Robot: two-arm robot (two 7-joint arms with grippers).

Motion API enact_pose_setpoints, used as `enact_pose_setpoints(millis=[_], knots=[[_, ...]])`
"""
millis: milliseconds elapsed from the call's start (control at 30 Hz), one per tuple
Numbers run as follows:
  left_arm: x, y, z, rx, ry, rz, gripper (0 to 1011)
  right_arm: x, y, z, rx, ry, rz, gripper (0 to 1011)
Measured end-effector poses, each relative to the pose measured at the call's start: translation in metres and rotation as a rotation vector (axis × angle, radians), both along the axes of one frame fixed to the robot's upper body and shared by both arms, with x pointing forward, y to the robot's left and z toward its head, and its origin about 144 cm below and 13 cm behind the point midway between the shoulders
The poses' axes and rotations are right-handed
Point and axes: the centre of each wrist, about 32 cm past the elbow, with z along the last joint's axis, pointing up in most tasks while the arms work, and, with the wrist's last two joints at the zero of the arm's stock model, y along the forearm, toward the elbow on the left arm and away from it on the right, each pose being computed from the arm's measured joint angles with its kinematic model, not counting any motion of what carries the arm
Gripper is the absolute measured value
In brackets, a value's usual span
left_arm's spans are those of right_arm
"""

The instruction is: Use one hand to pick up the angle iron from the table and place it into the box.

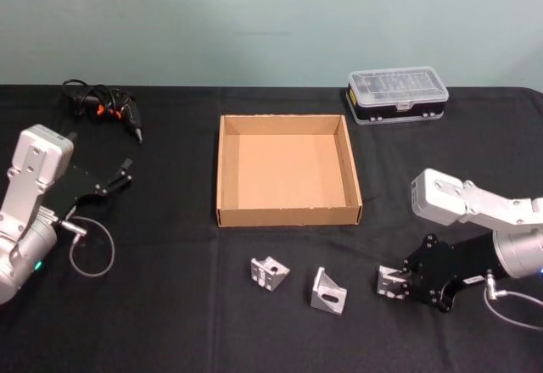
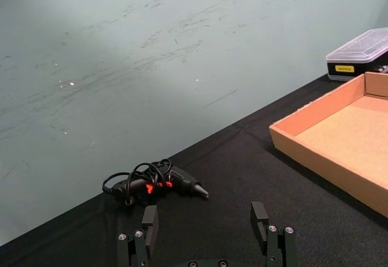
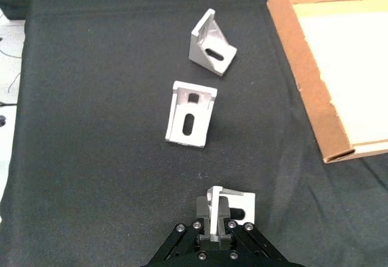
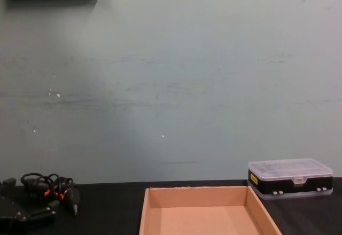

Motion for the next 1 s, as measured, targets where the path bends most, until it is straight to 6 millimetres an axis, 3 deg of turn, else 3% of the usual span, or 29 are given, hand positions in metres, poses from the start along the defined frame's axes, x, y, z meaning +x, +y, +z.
enact_pose_setpoints(millis=[367,633,1000], knots=[[0.0,0.0,0.0,0.0,0.0,0.0,1000,-0.006,0.003,0.025,0.099,-0.114,-0.045,77],[0.0,0.0,0.0,0.0,0.0,0.0,1000,0.001,0.021,0.042,0.194,-0.216,-0.126,77],[0.0,0.0,0.0,0.0,0.0,0.0,1000,0.032,0.052,0.03,0.257,-0.238,-0.243,77]])
